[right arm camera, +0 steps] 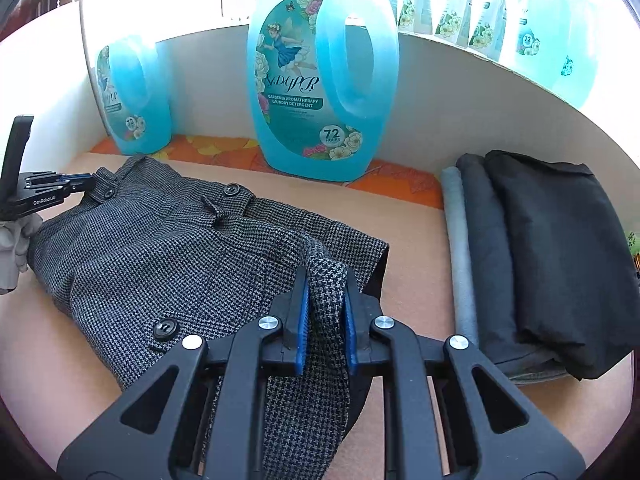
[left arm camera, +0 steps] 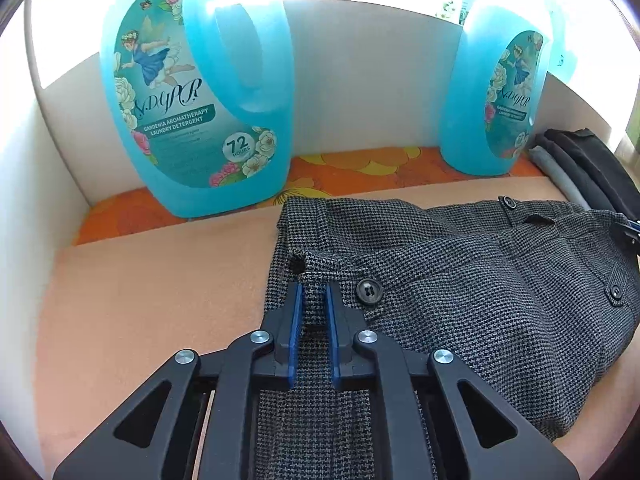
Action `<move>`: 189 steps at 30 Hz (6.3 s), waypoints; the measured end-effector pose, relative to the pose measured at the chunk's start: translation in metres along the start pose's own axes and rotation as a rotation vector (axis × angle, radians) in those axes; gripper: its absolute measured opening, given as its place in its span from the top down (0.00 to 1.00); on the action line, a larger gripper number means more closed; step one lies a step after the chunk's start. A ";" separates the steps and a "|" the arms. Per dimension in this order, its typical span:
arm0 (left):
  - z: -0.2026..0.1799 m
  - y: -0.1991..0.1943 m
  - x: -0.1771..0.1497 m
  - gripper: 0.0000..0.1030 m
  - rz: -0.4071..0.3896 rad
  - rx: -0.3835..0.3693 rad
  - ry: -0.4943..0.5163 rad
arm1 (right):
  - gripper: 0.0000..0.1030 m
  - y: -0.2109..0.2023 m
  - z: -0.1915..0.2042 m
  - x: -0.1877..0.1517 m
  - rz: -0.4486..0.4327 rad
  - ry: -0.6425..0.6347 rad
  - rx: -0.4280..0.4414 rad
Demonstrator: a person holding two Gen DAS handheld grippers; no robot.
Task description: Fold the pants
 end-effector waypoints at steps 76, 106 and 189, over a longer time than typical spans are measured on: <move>-0.012 -0.090 0.002 0.56 -0.166 0.072 0.082 | 0.42 -0.074 0.032 -0.052 -0.015 -0.075 0.014; 0.029 -0.060 -0.042 0.76 -0.019 -0.028 -0.120 | 0.78 -0.018 0.106 -0.055 0.061 -0.662 -0.302; 0.009 0.051 0.074 0.85 0.008 0.109 -0.093 | 0.93 0.079 -0.033 0.035 0.090 0.078 0.031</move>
Point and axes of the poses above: each gripper's, at about its wrist camera, not at the fingertips, and y roughly the way its jaws point, z to its left, x to its top, the point moved 3 cm from there along y, roughly the way its jaws point, and after that the axes turned 12 degrees about -y, right-handed, at the moved point
